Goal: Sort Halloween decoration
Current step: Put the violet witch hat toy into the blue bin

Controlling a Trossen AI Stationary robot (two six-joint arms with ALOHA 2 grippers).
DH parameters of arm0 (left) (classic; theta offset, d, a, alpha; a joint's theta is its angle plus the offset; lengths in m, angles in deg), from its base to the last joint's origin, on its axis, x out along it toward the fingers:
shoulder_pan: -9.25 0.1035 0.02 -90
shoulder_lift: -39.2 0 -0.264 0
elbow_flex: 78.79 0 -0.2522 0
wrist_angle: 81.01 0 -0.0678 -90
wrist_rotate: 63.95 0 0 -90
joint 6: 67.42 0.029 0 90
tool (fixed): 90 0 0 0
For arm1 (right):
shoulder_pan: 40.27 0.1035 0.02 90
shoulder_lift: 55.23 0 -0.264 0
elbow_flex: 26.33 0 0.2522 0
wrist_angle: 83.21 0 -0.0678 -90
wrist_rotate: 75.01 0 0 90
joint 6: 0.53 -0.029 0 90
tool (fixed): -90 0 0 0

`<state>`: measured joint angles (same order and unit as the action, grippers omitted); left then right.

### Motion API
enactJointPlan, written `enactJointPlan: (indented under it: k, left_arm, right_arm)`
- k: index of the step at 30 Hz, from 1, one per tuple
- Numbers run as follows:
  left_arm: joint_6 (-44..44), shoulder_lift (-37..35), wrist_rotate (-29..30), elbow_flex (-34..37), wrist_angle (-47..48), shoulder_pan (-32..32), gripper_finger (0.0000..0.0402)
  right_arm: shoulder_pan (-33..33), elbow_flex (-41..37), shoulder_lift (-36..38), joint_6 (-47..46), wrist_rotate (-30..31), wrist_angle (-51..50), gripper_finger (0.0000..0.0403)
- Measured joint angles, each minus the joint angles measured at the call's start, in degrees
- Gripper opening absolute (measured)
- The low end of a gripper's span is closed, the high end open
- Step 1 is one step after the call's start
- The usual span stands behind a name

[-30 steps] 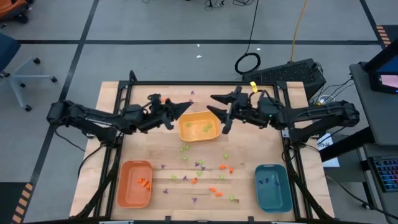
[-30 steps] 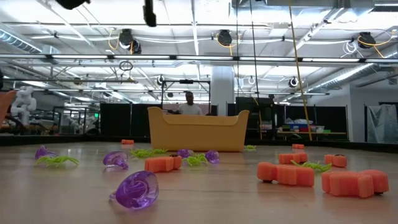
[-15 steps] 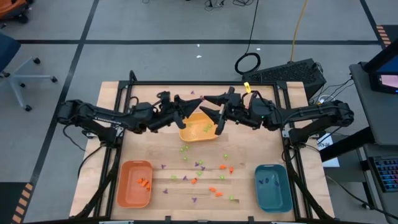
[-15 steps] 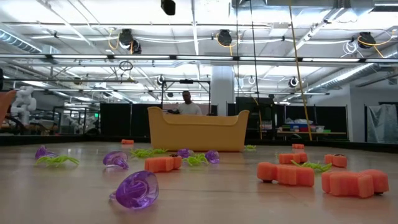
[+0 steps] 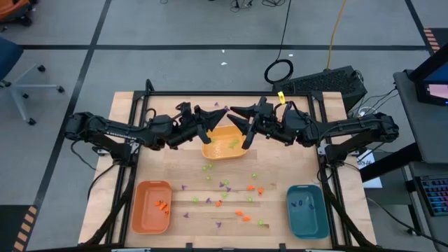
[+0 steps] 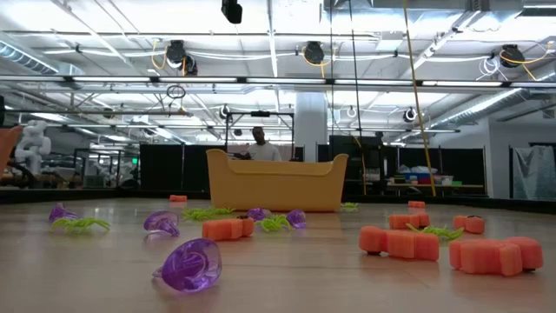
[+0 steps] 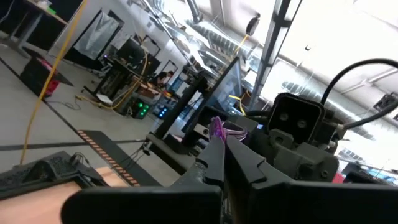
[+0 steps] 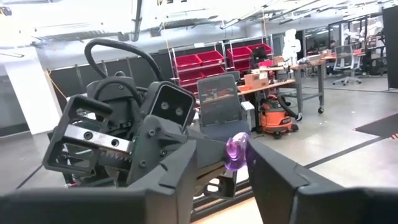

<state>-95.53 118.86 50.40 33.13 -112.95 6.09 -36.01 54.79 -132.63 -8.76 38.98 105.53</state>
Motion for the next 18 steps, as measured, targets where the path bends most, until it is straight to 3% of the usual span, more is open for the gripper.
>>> enactJointPlan:
  k: [18]
  left_arm:
    - [5.3, 0.0, -0.1, 0.0, 0.0, -0.3, 0.0000]
  right_arm:
    - [0.0, 0.0, 0.0, 0.0, -0.2, 0.0, 0.0062]
